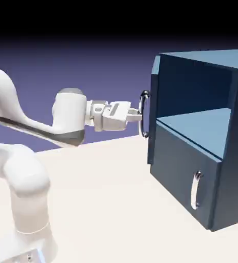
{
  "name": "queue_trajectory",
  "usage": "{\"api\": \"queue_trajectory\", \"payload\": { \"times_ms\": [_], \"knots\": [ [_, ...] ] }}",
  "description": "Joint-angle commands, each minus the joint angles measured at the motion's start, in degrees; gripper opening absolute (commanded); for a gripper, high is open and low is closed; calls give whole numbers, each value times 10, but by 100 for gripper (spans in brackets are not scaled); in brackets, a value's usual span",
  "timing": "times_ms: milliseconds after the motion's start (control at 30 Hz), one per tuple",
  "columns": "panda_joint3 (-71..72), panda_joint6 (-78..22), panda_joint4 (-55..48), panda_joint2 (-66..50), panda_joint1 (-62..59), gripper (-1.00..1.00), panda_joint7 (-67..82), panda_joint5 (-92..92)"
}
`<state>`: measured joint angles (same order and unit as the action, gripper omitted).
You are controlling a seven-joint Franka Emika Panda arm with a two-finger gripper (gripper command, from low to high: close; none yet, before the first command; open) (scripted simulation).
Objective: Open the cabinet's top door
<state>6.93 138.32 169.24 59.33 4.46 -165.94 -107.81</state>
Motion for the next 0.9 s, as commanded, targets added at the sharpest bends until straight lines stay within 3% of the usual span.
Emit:
{"api": "queue_trajectory", "payload": {
  "times_ms": [0,467,867],
  "knots": [
    [21,6,2,7,-14,-100,4,21],
    [235,-204,3,48,67,-100,119,370],
    [483,-476,-174,-73,8,-100,116,608]
  ]
}}
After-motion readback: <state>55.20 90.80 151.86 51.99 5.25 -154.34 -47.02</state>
